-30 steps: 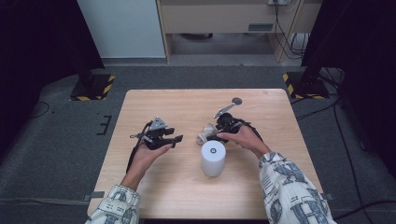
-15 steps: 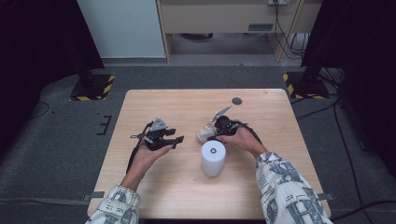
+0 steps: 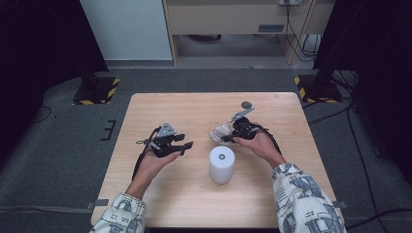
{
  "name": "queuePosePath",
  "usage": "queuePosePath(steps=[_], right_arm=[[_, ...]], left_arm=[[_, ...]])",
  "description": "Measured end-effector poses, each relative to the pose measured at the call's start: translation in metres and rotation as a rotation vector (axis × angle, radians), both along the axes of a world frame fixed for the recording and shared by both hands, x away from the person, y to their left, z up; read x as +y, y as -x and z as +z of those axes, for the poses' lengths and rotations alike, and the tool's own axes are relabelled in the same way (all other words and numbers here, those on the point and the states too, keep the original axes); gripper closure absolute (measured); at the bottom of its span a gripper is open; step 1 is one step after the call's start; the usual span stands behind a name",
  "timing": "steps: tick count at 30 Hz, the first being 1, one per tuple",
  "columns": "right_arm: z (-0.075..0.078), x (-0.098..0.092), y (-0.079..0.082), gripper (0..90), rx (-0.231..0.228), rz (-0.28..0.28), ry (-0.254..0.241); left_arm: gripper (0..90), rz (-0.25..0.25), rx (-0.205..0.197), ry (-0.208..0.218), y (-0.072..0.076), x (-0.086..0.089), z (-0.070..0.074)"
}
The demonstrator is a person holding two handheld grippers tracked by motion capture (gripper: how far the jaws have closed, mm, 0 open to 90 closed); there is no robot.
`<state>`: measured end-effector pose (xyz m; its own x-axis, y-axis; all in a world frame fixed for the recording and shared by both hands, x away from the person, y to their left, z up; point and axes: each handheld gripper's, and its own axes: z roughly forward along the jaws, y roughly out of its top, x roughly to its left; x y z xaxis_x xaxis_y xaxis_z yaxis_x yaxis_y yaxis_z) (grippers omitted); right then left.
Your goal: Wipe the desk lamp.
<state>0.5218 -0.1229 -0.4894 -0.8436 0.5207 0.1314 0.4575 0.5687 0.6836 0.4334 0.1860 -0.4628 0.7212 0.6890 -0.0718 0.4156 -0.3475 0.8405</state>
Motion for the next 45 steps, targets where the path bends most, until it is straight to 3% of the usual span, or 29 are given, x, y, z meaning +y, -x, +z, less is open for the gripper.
queuePosePath(steps=[13, 22, 35, 41, 45], right_arm=[[0.025, -0.032, 0.03, 75.1, -0.037, -0.062, -0.029], [0.043, -0.044, 0.044, 75.1, -0.056, -0.059, -0.091], [0.055, -0.06, 0.076, 75.0, -0.074, -0.047, -0.128], [0.059, -0.057, 0.084, 75.0, -0.093, -0.044, -0.12], [0.065, -0.058, 0.089, 75.0, -0.114, -0.042, -0.135]], left_arm=[[41.5, -0.063, 0.031, 0.023, 0.005, -0.015, 0.008], [41.9, -0.102, 0.034, 0.041, 0.01, -0.022, 0.015], [46.0, -0.178, 0.047, 0.047, 0.018, -0.038, 0.026], [46.4, -0.253, 0.053, 0.049, 0.027, -0.048, 0.038], [39.5, -0.299, 0.066, 0.04, 0.033, -0.061, 0.042]])
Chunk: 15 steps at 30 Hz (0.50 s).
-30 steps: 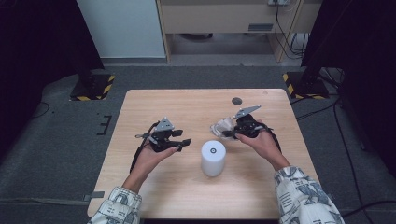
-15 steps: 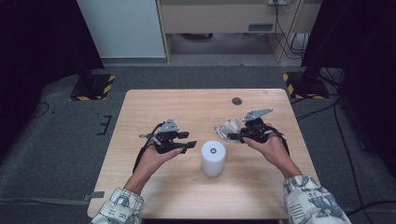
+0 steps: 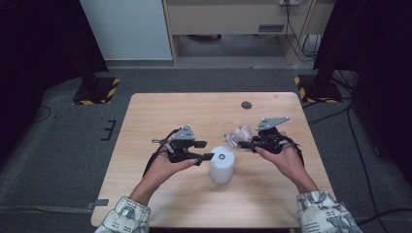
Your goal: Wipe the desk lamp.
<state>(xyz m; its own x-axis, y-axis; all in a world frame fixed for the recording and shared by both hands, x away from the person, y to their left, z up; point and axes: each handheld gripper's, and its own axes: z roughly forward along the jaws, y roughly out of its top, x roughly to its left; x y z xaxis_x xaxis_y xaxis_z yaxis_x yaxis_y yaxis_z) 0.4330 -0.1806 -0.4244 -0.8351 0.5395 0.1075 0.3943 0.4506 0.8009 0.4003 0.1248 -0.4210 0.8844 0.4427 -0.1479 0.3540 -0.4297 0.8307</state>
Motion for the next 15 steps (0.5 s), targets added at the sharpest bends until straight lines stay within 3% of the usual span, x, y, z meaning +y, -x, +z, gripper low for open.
queuePosePath(steps=[4, 9, 15], right_arm=[[0.005, -0.001, 0.004, 75.0, -0.003, -0.004, -0.023], [0.014, 0.002, 0.013, 74.9, -0.029, 0.011, -0.039], [0.015, 0.011, 0.022, 74.9, -0.038, 0.026, -0.038]], left_arm=[[28.7, 0.001, -0.016, -0.027, 0.002, -0.011, -0.003], [20.8, 0.019, 0.009, -0.028, -0.002, -0.016, -0.011], [19.6, 0.003, 0.025, -0.021, 0.0, -0.021, -0.014]])
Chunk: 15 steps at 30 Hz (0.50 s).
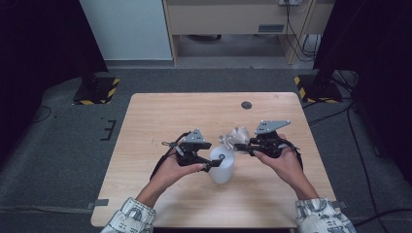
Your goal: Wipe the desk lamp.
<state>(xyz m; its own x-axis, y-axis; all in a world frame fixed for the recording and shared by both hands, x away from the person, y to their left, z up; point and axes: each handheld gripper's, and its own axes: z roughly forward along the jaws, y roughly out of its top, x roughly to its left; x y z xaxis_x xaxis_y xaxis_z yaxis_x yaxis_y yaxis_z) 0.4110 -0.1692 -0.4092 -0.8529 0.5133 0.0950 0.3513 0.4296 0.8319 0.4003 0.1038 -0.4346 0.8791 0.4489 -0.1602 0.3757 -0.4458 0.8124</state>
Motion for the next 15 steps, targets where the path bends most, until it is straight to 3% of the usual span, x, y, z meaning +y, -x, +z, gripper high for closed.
queuePosePath(steps=[6, 12, 15], right_arm=[[-0.012, 0.005, -0.001, 74.9, 0.021, -0.003, 0.023], [-0.024, 0.001, -0.003, 74.8, 0.056, -0.014, -0.028], [-0.027, -0.001, -0.003, 74.8, 0.066, -0.024, -0.027]], left_arm=[[24.9, -0.007, 0.036, 0.013, 0.0, -0.002, -0.001], [25.9, -0.004, 0.051, 0.029, -0.001, 0.0, -0.003], [26.0, -0.002, 0.057, 0.034, -0.001, 0.0, -0.003]])
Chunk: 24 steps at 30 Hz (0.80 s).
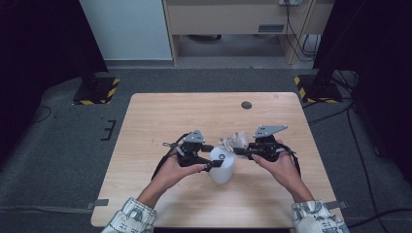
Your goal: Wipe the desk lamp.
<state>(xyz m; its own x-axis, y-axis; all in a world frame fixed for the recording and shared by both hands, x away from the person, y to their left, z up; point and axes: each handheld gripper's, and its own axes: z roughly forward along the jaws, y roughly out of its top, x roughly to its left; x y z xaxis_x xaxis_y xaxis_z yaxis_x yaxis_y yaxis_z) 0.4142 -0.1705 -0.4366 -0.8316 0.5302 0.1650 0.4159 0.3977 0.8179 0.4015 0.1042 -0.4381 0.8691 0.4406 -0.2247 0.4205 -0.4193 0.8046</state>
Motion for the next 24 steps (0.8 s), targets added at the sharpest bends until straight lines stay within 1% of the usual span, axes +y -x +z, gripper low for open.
queuePosePath(steps=[4, 9, 11, 13, 18, 21, 24], right_arm=[[-0.006, -0.002, -0.001, 74.9, 0.015, -0.017, -0.008], [-0.018, -0.003, -0.004, 75.2, 0.06, -0.04, -0.013], [-0.027, -0.002, -0.006, 75.2, 0.092, -0.041, 0.007], [-0.036, 0.002, -0.007, 75.2, 0.113, -0.039, 0.049], [-0.05, 0.009, -0.01, 75.1, 0.161, -0.03, 0.088], [-0.058, 0.014, -0.013, 75.0, 0.18, -0.022, 0.109], [-0.062, 0.016, -0.015, 75.0, 0.187, -0.02, 0.116]], left_arm=[[26.1, -0.001, -0.005, -0.004, 0.0, 0.0, 0.0], [26.1, 0.003, -0.006, -0.005, 0.001, 0.0, 0.001], [26.1, 0.006, -0.006, -0.004, 0.001, -0.001, 0.001], [26.2, 0.005, -0.006, -0.005, 0.001, -0.001, 0.001], [26.2, 0.0, -0.001, -0.004, 0.001, -0.001, 0.0], [26.2, 0.0, 0.0, -0.004, 0.001, 0.0, 0.0], [26.2, 0.002, 0.001, -0.002, 0.001, 0.0, 0.0]])
